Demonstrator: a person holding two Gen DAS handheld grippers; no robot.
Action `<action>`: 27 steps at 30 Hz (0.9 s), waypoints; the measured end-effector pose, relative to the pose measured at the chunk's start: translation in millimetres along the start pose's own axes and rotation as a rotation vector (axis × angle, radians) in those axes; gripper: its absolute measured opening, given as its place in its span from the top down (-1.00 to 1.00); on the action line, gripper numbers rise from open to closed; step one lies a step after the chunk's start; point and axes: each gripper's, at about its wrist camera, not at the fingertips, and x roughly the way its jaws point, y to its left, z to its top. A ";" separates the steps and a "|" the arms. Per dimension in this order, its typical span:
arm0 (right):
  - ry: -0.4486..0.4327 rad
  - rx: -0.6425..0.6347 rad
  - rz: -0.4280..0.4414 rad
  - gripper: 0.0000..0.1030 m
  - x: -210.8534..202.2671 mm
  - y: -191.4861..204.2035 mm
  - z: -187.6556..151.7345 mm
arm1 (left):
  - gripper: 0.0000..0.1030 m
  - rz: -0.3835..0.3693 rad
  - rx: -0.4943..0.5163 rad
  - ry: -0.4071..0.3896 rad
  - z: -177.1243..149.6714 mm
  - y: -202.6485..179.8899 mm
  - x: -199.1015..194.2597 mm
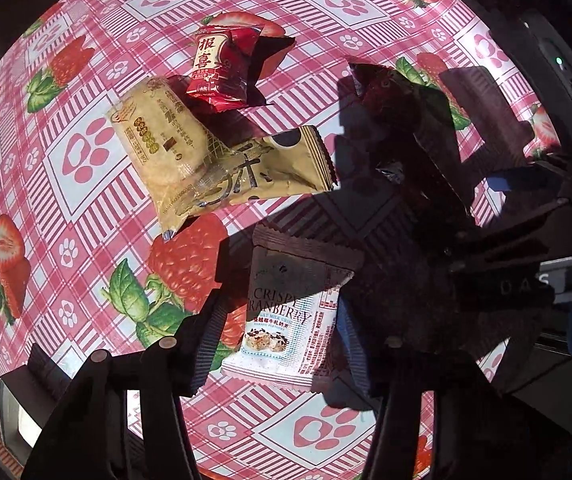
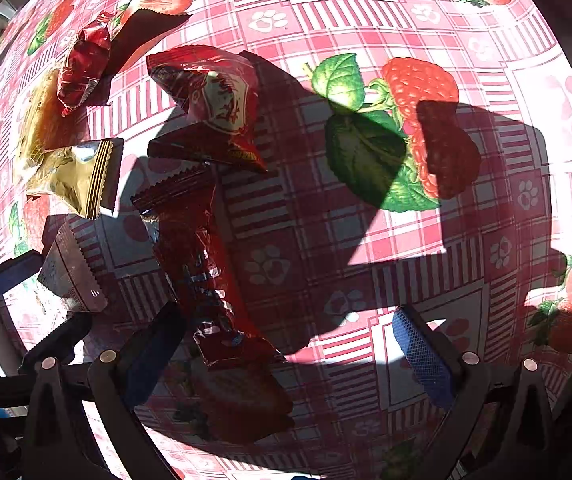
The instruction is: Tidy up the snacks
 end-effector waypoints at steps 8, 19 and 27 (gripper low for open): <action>-0.007 0.000 0.000 -1.00 -0.3 -0.3 -0.4 | 0.15 0.021 -0.305 0.030 -31.9 30.8 -2.1; -0.023 0.003 0.000 -1.00 -0.9 0.2 -2.4 | -0.53 0.121 -0.337 0.047 -30.7 67.1 -5.8; -0.056 0.008 0.000 -1.00 -3.2 0.5 -4.7 | -0.60 0.140 -0.277 0.076 -65.4 57.8 -4.1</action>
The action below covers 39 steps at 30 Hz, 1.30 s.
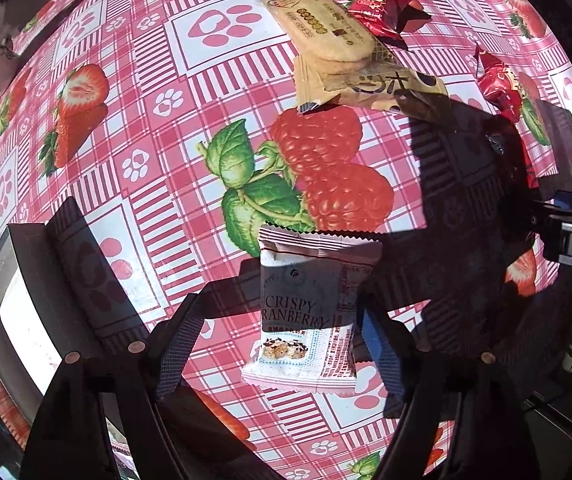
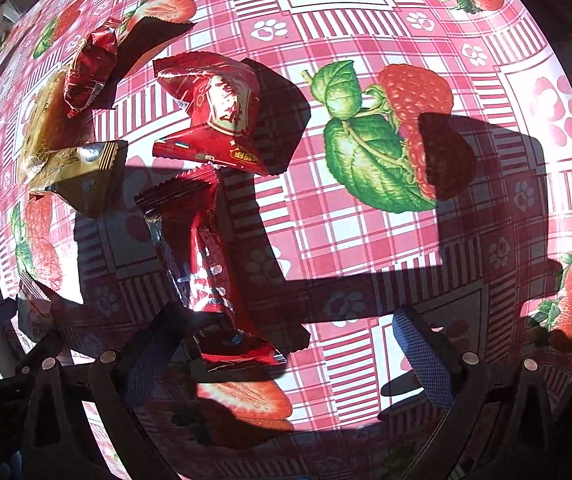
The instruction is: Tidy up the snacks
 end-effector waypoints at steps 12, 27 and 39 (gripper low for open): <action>0.030 -0.080 0.004 -1.00 -1.3 23.5 14.1 | -0.66 0.005 -0.009 0.010 0.1 -14.3 -2.5; 0.004 -0.170 0.033 0.46 -24.1 57.8 -7.5 | 0.14 -0.016 0.056 0.018 -33.4 -26.6 -10.8; 0.113 -0.249 0.058 0.45 -18.1 79.3 -109.2 | 0.13 -0.021 0.137 0.042 -109.2 -32.2 -8.1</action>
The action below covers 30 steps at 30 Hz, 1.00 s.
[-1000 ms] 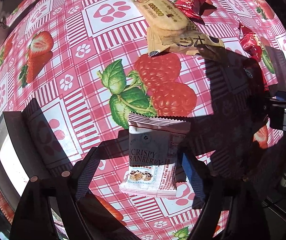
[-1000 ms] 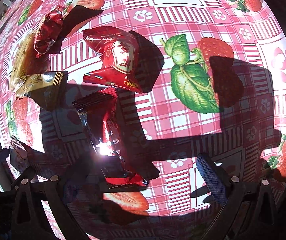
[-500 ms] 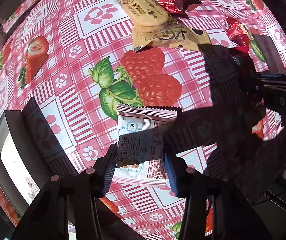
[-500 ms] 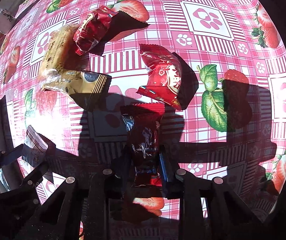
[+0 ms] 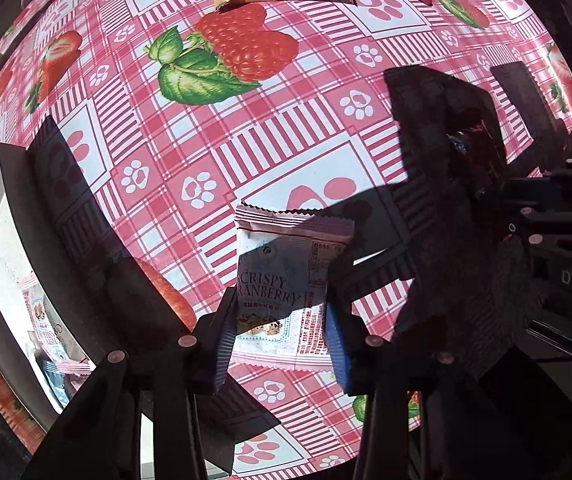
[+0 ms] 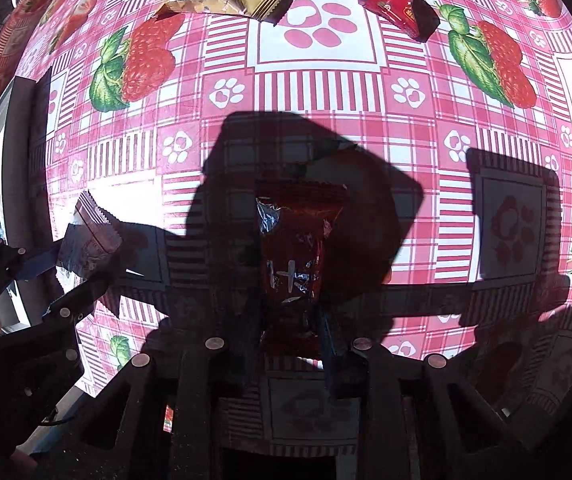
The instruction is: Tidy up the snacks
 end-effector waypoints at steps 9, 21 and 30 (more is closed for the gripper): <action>0.028 -0.014 -0.033 0.45 4.7 24.5 -26.7 | 0.12 -0.007 -0.002 0.007 -6.0 10.2 -2.2; 0.047 -0.031 -0.053 0.44 10.3 11.6 -2.9 | -0.06 0.018 -0.010 0.016 0.7 2.5 1.8; 0.033 -0.013 -0.051 -0.45 7.9 8.2 -2.3 | -0.42 0.018 -0.057 0.047 -6.8 21.5 5.7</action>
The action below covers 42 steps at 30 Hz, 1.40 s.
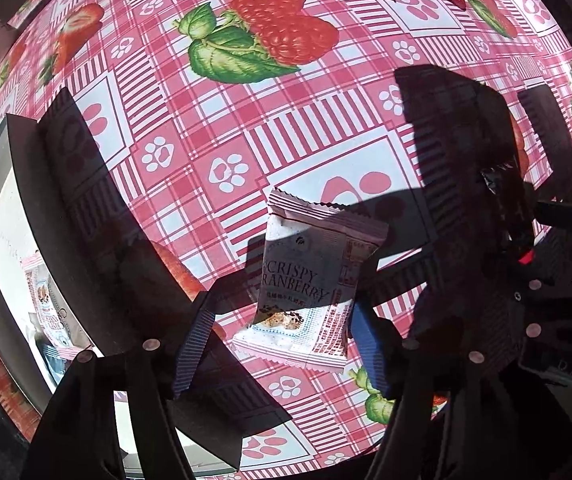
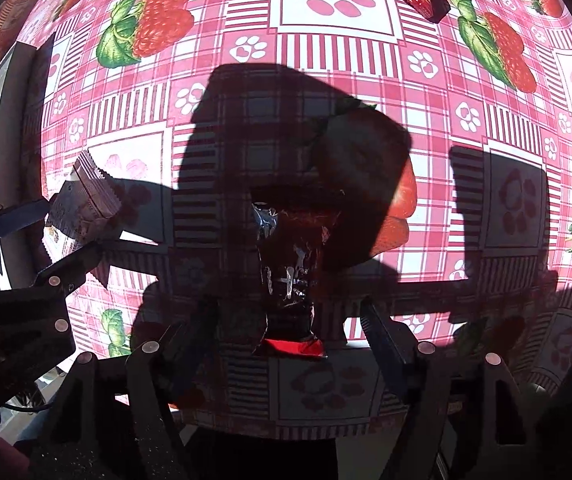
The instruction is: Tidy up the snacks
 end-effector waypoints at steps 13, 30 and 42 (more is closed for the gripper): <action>0.037 0.026 0.010 -0.79 12.0 -7.6 12.5 | -0.69 0.007 0.028 0.002 -5.1 -6.7 6.1; 0.040 0.049 -0.023 -1.00 13.7 -35.5 26.8 | -1.00 -0.001 -0.012 0.038 1.5 14.6 17.5; 0.038 0.048 -0.026 -1.00 15.6 -27.6 14.5 | -1.00 0.000 -0.014 0.040 1.3 15.3 17.7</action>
